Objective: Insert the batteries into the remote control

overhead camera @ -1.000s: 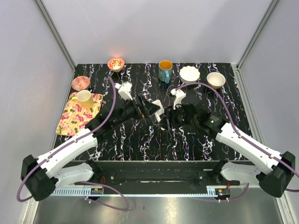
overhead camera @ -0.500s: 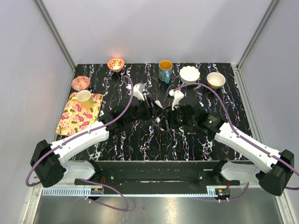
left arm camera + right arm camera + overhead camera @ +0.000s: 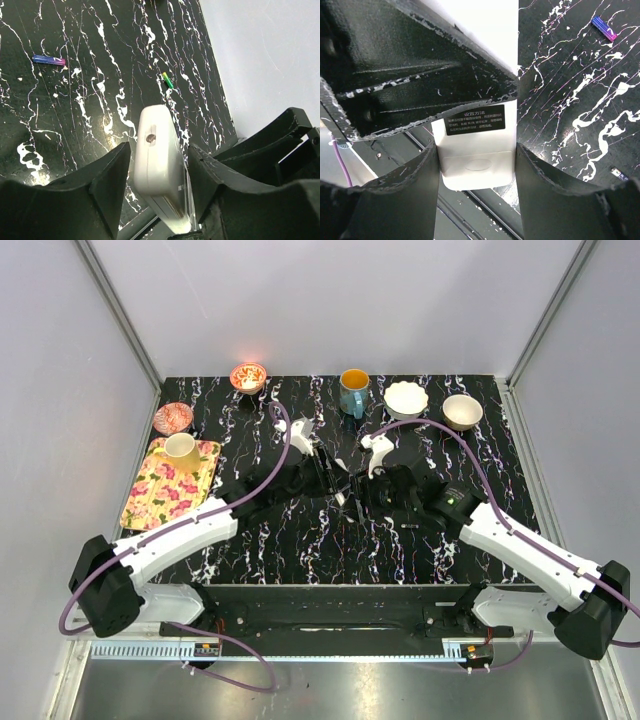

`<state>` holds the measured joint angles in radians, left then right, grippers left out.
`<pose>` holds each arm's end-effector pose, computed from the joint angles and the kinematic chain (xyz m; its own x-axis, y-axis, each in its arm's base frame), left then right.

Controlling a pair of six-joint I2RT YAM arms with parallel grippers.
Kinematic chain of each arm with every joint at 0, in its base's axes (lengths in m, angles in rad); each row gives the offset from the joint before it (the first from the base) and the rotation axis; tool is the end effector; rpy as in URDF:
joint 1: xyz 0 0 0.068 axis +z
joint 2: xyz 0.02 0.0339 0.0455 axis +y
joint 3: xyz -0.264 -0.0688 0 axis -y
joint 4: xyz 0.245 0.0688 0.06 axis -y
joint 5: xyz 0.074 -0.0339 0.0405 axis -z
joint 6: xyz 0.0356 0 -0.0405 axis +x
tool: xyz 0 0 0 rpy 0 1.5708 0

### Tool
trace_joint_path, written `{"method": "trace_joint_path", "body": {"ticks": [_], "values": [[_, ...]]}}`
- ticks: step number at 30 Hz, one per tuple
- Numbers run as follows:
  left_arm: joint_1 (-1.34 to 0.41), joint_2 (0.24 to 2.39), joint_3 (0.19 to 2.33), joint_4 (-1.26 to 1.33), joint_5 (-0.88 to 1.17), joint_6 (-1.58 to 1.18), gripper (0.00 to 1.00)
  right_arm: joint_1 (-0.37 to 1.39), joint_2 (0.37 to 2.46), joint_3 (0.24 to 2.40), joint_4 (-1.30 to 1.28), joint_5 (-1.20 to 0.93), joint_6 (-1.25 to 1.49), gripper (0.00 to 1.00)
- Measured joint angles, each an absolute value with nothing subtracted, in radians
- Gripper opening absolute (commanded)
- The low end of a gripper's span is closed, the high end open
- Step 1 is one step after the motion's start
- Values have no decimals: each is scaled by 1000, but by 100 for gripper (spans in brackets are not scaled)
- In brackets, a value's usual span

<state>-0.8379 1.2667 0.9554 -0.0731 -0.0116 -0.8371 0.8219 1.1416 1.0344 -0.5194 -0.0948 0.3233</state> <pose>0.1971 -0.2183 0.3064 -0.7146 -0.3162 -0.6240 0.3065 0.6603 -0.6856 0.1669 0.1845 0.3228 -0.6268 -0.2098 -0.7504 -0.6140 0.7259 0.3100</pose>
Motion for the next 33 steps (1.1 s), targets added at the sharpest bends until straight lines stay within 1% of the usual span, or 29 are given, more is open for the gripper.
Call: {"method": "trace_joint_path", "body": {"ticks": [3,4,5,8,9,14,16,17,18,21,22,23,24,25,29,33], "values": [[-838,1273,955,-71,-12,-839,53,823,1142,1034,-520,-95,318,0],[-838,1275,955,-68,-8,-841,51,823,1142,1035,-520,-95,318,0],[-839,1278,955,-65,-5,-842,46,823,1142,1036,-521,-95,318,0],[-842,1280,955,-56,4,-849,36,823,1141,1038,-521,-95,318,0],[-843,1280,955,-51,5,-850,28,823,1140,1038,-521,-95,318,0],[-850,1280,955,2,30,-869,10,823,1137,1038,-523,-95,315,0],[-850,1280,955,2,33,-872,0,823,1136,1038,-522,-94,313,0],[-850,1280,955,2,35,-873,0,823,1136,1039,-522,-94,313,0],[-850,1280,953,4,36,-873,0,823,1136,1039,-522,-94,312,20],[-850,1280,942,26,39,-876,0,823,1134,1040,-526,-89,310,60],[-850,1279,937,34,39,-879,0,823,1133,1040,-531,-88,310,78],[-850,1277,928,46,39,-883,0,824,1132,1041,-535,-88,310,87],[-851,1271,916,59,37,-881,0,825,1131,1043,-543,-88,313,94],[-850,1260,901,62,31,-881,0,825,1126,1046,-552,-88,311,100],[-831,1185,816,81,-14,-879,0,825,1081,1063,-566,-89,326,100],[-781,1056,703,151,-72,-882,0,825,1018,1069,-563,-87,348,100]]}}
